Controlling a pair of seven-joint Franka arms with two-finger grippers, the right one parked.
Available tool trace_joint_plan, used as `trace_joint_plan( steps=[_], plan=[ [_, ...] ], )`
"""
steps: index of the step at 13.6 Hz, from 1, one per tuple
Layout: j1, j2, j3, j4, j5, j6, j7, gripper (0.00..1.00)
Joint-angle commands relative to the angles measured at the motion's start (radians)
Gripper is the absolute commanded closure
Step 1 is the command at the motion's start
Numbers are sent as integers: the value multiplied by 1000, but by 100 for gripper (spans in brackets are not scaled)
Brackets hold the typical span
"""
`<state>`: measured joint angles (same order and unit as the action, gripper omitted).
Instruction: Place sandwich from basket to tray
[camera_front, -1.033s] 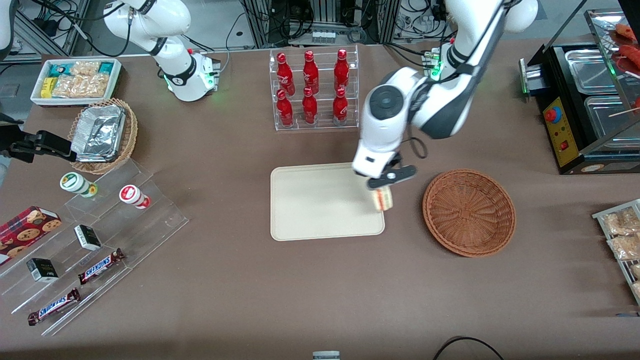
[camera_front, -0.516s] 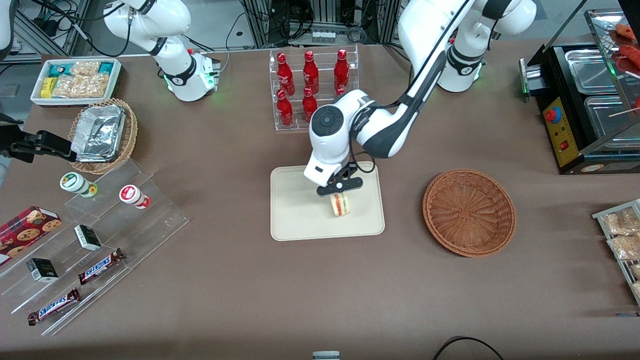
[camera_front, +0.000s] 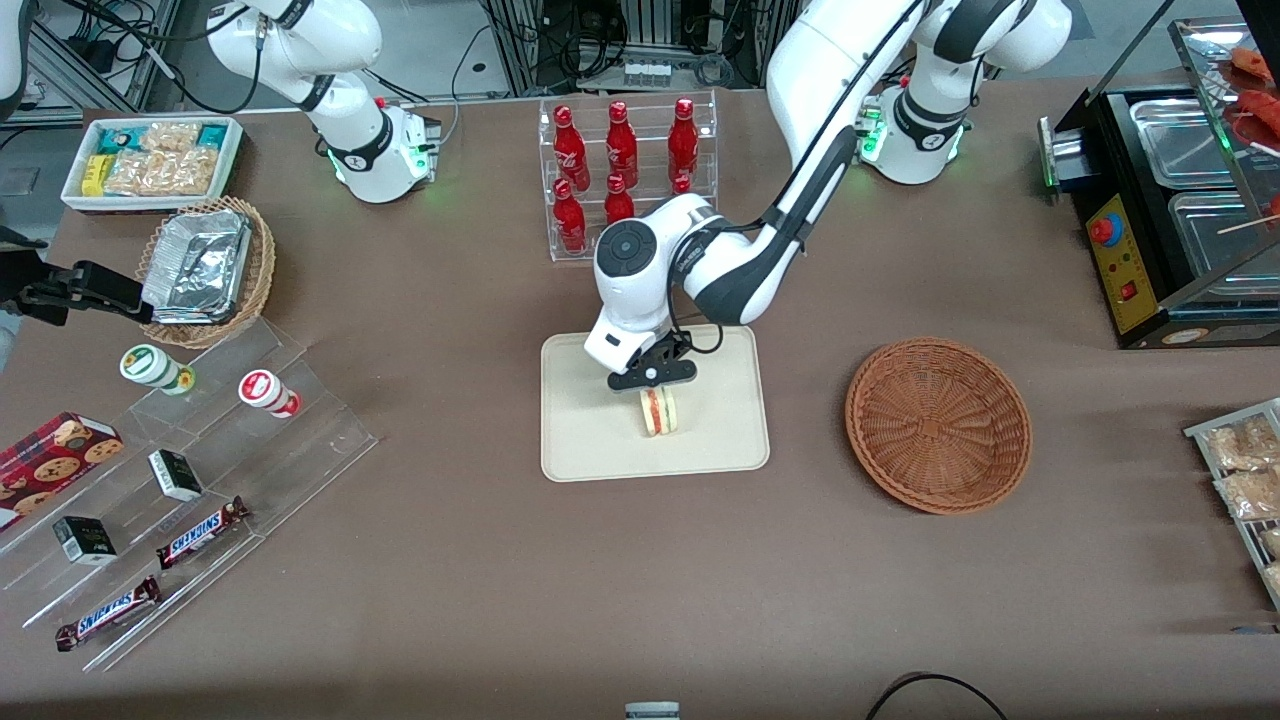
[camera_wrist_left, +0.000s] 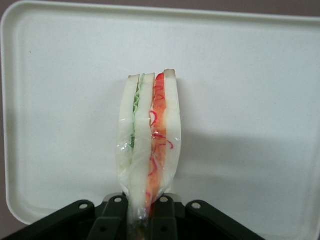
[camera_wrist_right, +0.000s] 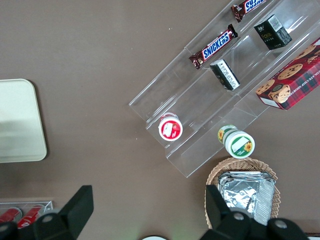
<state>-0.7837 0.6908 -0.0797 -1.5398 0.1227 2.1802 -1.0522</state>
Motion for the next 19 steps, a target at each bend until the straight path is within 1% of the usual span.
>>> trace_joint_plan(
  steps=[1,2,3,4,6,9,11,13,16,17,19],
  plan=[
    [-26,27,14,27,23,4,-19,100],
    [-28,27,14,27,21,3,-19,87],
    [-26,24,15,27,23,3,-17,21],
    [-26,18,15,30,23,0,-17,0],
    [-19,-14,18,35,21,-17,-19,0],
    [-12,-124,29,37,11,-159,-26,0],
    [0,-213,66,35,3,-255,-60,0],
    [81,-310,66,24,-47,-311,-45,0],
    [182,-439,66,21,-74,-466,84,0],
    [219,-477,66,21,-84,-521,151,0],
    [279,-557,67,0,-75,-604,301,0]
  ],
)
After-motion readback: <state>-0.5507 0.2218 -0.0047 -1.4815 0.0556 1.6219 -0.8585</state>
